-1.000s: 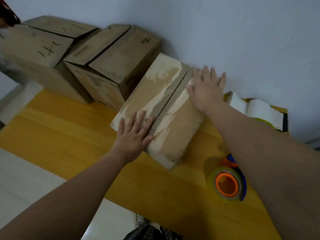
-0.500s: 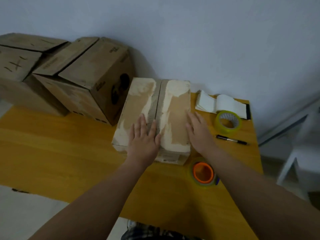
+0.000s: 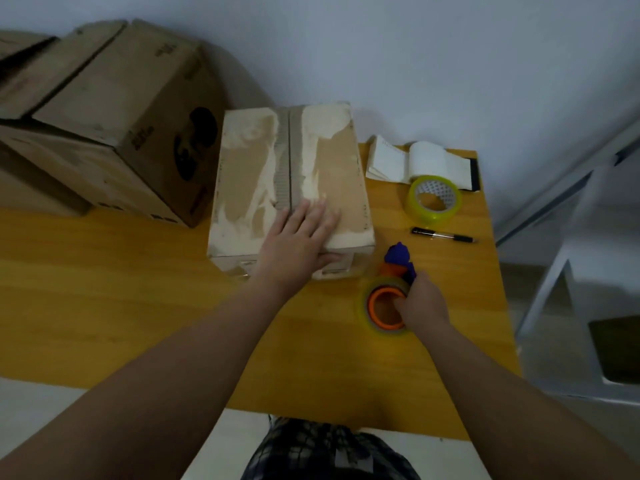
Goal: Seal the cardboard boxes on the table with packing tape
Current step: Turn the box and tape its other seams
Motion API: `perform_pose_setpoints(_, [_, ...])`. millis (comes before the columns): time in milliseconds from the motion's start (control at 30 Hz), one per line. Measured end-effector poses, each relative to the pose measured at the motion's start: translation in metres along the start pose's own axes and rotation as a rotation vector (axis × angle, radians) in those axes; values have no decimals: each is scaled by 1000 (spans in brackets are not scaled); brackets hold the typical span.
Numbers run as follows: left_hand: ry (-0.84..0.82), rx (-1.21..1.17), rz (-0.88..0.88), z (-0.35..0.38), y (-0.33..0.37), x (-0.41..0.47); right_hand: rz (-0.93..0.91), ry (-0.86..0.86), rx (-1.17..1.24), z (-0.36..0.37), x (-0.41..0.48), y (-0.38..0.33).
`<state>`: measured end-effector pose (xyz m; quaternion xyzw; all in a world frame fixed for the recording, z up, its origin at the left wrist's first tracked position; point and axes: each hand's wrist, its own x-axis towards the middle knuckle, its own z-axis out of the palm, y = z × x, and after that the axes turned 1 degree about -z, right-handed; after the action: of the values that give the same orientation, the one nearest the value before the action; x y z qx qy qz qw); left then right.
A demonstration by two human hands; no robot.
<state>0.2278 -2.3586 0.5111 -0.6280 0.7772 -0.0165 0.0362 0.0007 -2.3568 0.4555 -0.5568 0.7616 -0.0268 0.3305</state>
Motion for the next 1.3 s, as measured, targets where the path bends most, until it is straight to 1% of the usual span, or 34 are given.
perform_pose_setpoints(100, [-21, -18, 22, -2, -12, 5, -69, 97, 189, -11, -13, 1])
perform_pose_setpoints(167, [-38, -118, 19, -10, -14, 5, -165, 149, 304, -23, -22, -2])
perform_pose_setpoints(200, [-61, -253, -8, -20, -11, 5, -211, 179, 357, -29, -25, -4])
perform_pose_setpoints(233, [-97, -462, -68, -34, -7, 6, -255, 207, 398, -35, -29, -6])
perform_pose_setpoints(300, [-163, -949, -257, -63, 0, 8, -346, 246, 428, -45, -35, -13])
perform_pose_setpoints(333, [-187, -1124, -348, -78, 3, 8, -388, 257, 425, -50, -39, -18])
perform_pose_setpoints(367, [-223, -1198, -414, -92, 6, 8, -419, 266, 414, -54, -42, -23])
perform_pose_setpoints(400, [-277, -1215, -459, -101, 8, 8, -443, 282, 399, -58, -45, -28])
perform_pose_setpoints(467, [-407, -1288, -525, -114, 9, 4, -489, 328, 370, -63, -51, -39])
perform_pose_setpoints(500, [-464, -1377, -541, -118, 9, 1, -515, 348, 357, -66, -53, -45])
perform_pose_setpoints(533, [-492, -1472, -540, -121, 9, -2, -541, 366, 342, -68, -56, -50])
perform_pose_setpoints(567, [-481, -1552, -516, -125, 6, -6, -568, 385, 322, -70, -61, -56])
perform_pose_setpoints(600, [-433, -1599, -476, -127, 3, -10, -596, 404, 298, -72, -65, -61])
perform_pose_setpoints(667, [-294, -1623, -404, -131, -8, -15, -654, 426, 226, -74, -74, -70])
perform_pose_setpoints(733, [-207, -1558, -389, -135, -20, -20, -691, 379, 149, -74, -82, -80])
perform_pose_setpoints(800, [-195, -1481, -400, -137, -32, -26, -727, 300, 122, -73, -87, -90])
perform_pose_setpoints(900, [-181, -1363, -386, -140, -53, -37, -790, 227, 91, -66, -94, -106])
perform_pose_setpoints(1000, [-188, -1255, -364, -143, -77, -48, -878, 199, 36, -55, -99, -120])
perform_pose_setpoints(1100, [-229, -1244, -393, -144, -96, -61, -958, 192, 4, -42, -99, -131])
perform_pose_setpoints(1200, [-207, -1205, -408, -137, -111, -73, -982, 192, -121, -35, -101, -142])
perform_pose_setpoints(1300, [-180, -1183, -454, -129, -131, -85, -958, 131, -291, -42, -106, -147])
